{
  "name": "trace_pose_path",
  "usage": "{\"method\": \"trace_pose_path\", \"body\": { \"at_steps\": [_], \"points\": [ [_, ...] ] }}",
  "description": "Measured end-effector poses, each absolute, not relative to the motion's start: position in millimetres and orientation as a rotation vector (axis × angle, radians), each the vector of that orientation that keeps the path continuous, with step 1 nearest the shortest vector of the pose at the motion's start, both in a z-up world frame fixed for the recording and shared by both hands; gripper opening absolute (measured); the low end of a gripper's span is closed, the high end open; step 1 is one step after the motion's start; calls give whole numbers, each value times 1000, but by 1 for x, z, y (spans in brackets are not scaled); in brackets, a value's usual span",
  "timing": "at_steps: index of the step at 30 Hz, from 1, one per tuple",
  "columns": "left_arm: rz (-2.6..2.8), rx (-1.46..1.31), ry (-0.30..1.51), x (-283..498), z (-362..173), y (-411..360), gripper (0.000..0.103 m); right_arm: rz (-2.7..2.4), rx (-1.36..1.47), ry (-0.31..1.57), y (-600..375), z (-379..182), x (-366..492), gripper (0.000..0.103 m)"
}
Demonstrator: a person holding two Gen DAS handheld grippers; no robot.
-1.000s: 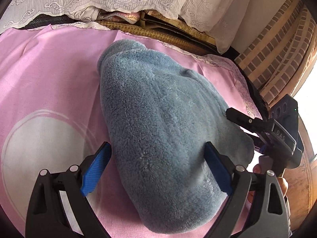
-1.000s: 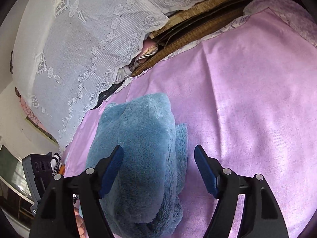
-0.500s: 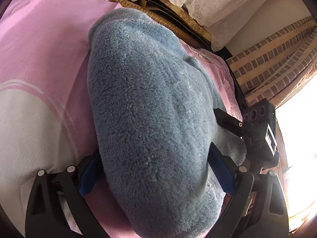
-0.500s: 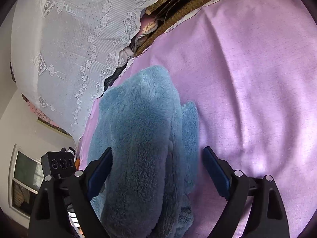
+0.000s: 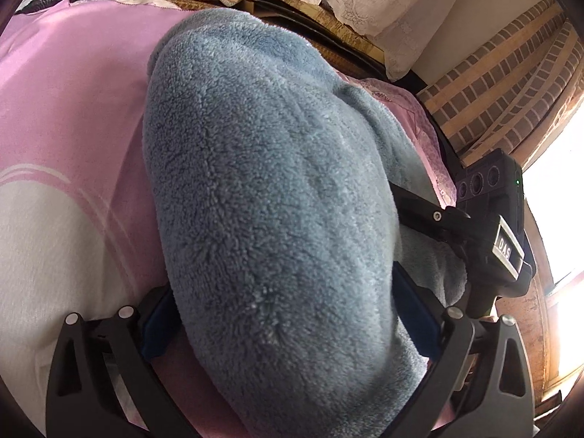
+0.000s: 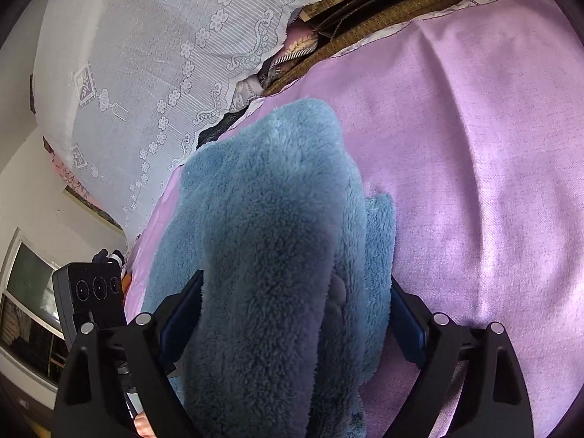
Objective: Fold small clothes
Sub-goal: 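Lift the fleece bundle with both grippers and carry it beside the clothes stack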
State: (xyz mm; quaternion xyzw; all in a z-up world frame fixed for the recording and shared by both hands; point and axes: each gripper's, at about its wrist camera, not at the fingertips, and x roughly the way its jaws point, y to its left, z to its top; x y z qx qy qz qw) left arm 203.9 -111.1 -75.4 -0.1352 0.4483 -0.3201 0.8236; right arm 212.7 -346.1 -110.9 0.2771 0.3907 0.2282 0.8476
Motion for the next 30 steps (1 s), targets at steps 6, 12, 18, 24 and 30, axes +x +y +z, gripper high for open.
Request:
{"method": "trace_pose_path", "body": {
  "at_steps": [6, 12, 18, 24, 30],
  "points": [
    [-703, -316, 927, 202, -78, -107, 99, 492, 572, 819, -344, -112, 213, 99],
    [-715, -309, 917, 200, -76, -103, 93, 503, 576, 822, -344, -112, 214, 99],
    [-708, -304, 898, 199, -74, -106, 82, 476, 554, 784, -343, -110, 209, 86],
    [-681, -273, 857, 193, -67, -106, 71, 431, 356, 668, -320, -89, 188, 58],
    [-666, -229, 791, 179, -50, -105, 68, 405, 244, 565, -306, -68, 167, 54]
  ]
}}
